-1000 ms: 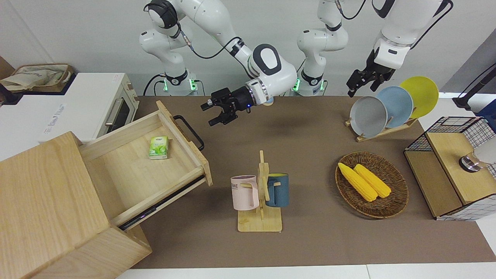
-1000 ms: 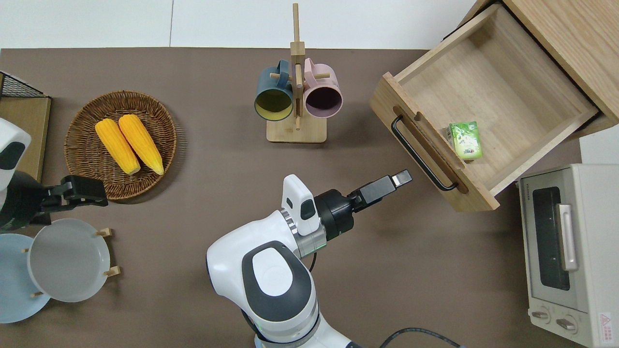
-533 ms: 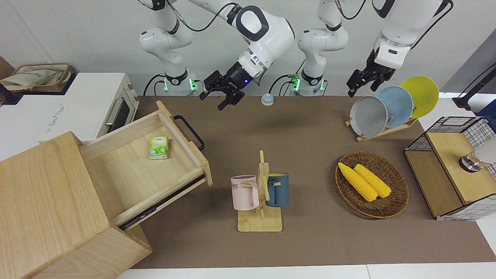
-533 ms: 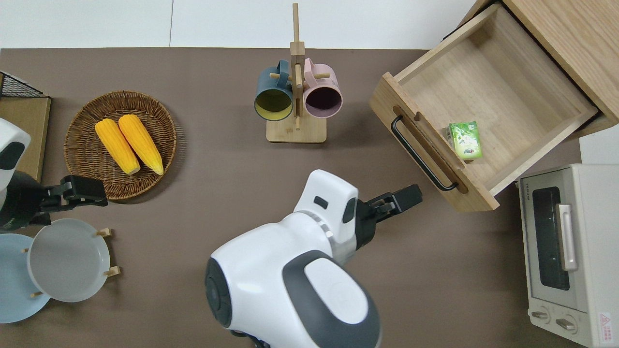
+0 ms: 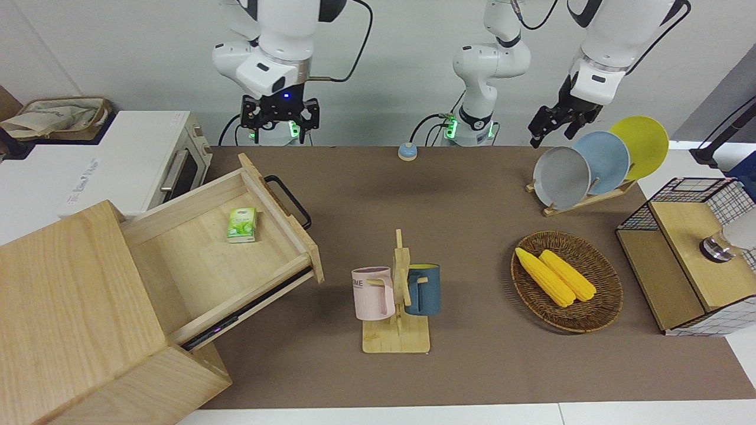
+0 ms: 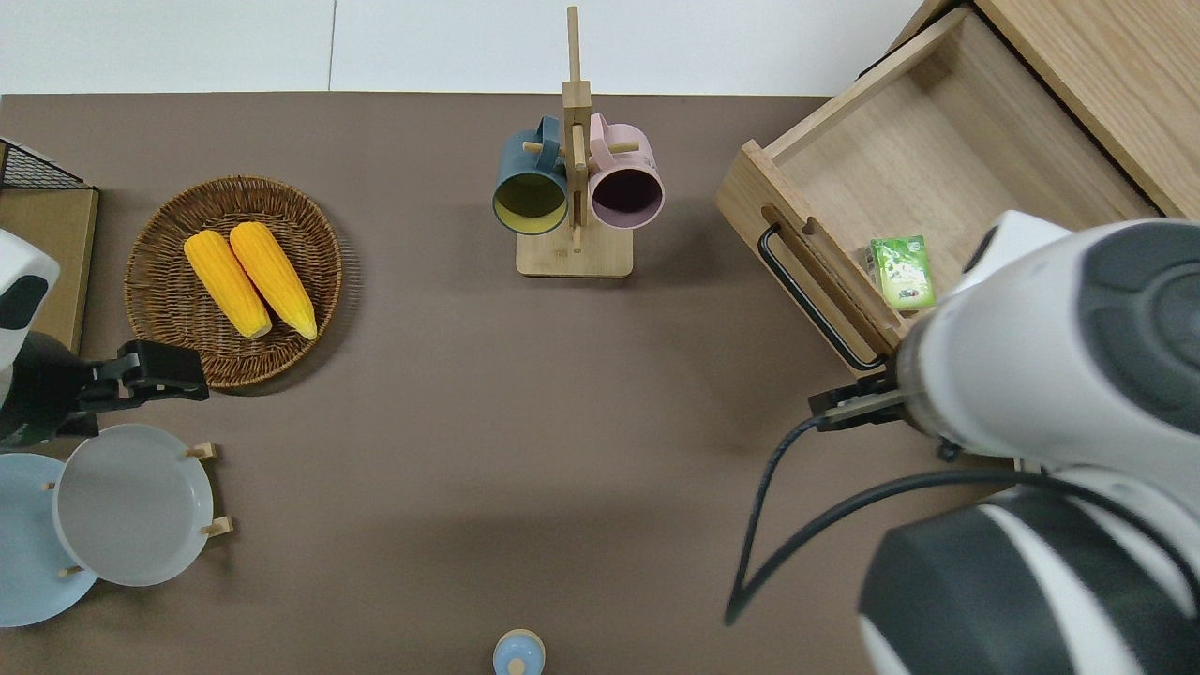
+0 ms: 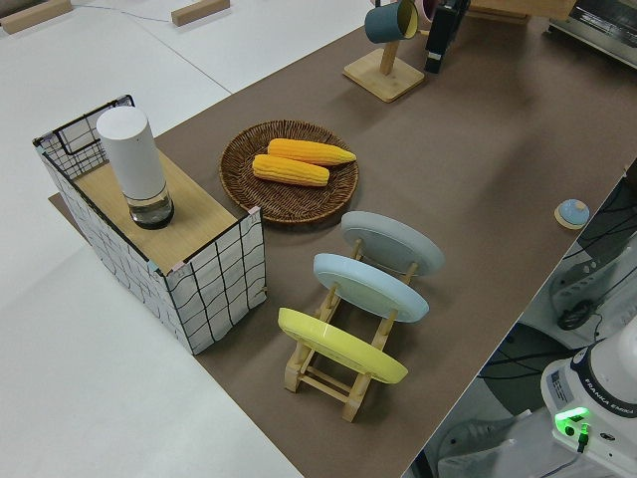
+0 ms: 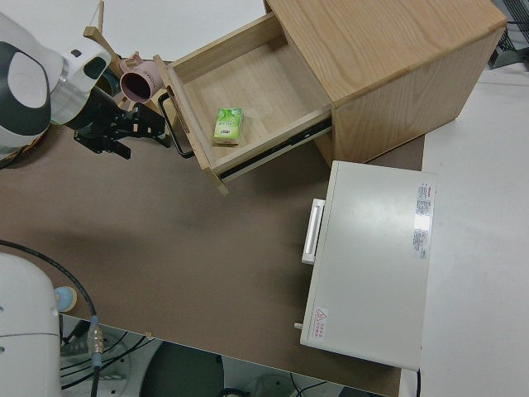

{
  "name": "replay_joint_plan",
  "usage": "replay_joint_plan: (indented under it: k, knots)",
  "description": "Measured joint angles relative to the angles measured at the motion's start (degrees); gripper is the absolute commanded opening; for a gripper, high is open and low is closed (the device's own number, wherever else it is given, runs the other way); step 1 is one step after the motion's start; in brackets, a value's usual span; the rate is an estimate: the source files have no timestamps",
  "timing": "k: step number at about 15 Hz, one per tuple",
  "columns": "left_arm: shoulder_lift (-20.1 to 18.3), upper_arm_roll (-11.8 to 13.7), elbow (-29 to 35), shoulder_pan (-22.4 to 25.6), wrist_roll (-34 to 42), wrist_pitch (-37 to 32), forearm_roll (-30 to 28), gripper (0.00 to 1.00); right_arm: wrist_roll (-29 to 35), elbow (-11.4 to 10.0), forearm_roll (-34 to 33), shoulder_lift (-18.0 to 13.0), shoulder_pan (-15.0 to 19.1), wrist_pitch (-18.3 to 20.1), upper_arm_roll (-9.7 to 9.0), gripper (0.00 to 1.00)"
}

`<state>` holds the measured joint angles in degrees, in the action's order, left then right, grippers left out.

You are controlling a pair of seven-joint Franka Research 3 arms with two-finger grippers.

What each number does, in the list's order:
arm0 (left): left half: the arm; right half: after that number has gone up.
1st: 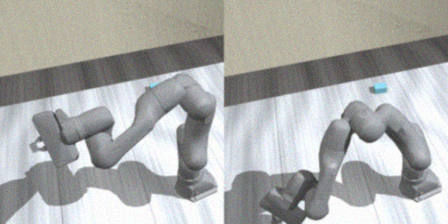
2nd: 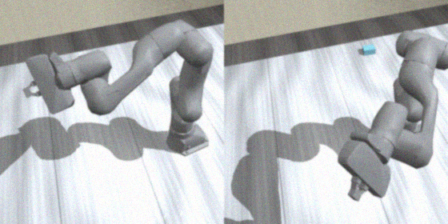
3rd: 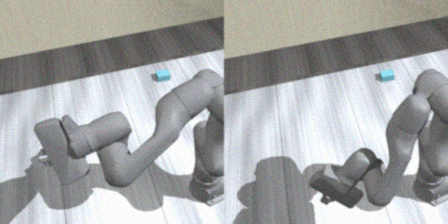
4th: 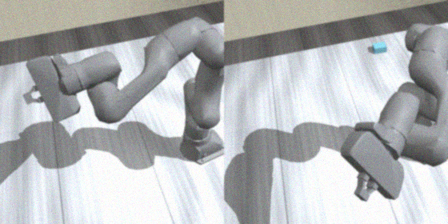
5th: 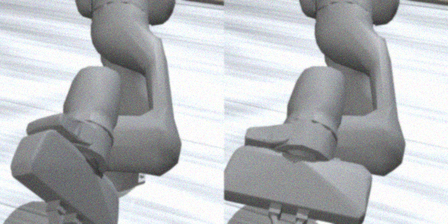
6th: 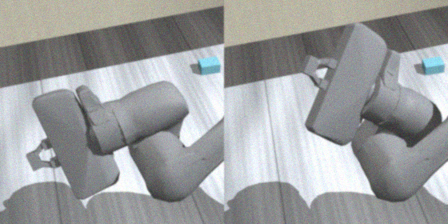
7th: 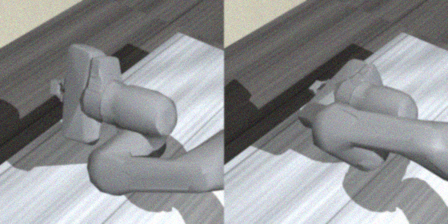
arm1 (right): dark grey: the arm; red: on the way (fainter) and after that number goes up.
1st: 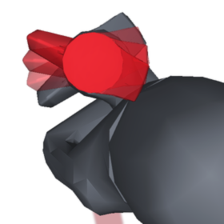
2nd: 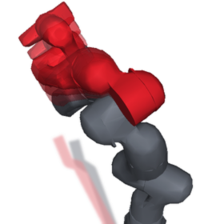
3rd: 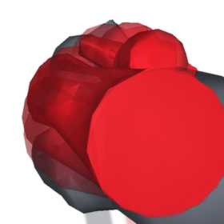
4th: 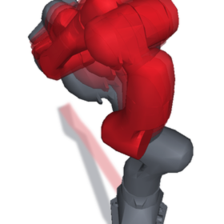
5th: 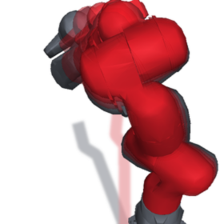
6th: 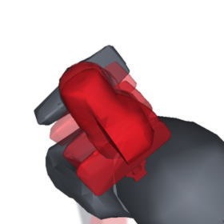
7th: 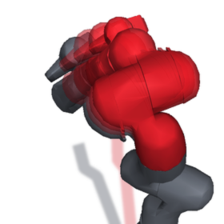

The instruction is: Slide drawer open with right arm

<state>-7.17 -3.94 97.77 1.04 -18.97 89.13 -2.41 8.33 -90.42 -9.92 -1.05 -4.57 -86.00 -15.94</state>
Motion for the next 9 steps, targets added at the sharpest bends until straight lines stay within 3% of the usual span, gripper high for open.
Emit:
replay_joint_plan:
  k: [2,4,6,9]
  knots:
    - [0.0,0.0,0.0,0.0,0.0,0.0,0.0,0.99,-3.34,-0.01,7.51,-1.4,1.31,0.46,5.14,0.992]
    - [0.0,0.0,0.0,0.0,0.0,0.0,0.0,0.99,-3.42,-0.07,10.74,-1.43,1.33,0.69,7.83,0.992]
    - [0.0,0.0,0.0,0.0,0.0,0.0,0.0,0.99,-3.44,-0.11,12.17,-1.43,1.52,1.06,9.94,0.992]
    - [0.0,0.0,0.0,0.0,0.0,0.0,0.0,0.99,-3.44,-0.11,13.82,-1.43,2.09,1.26,11.65,0.992]
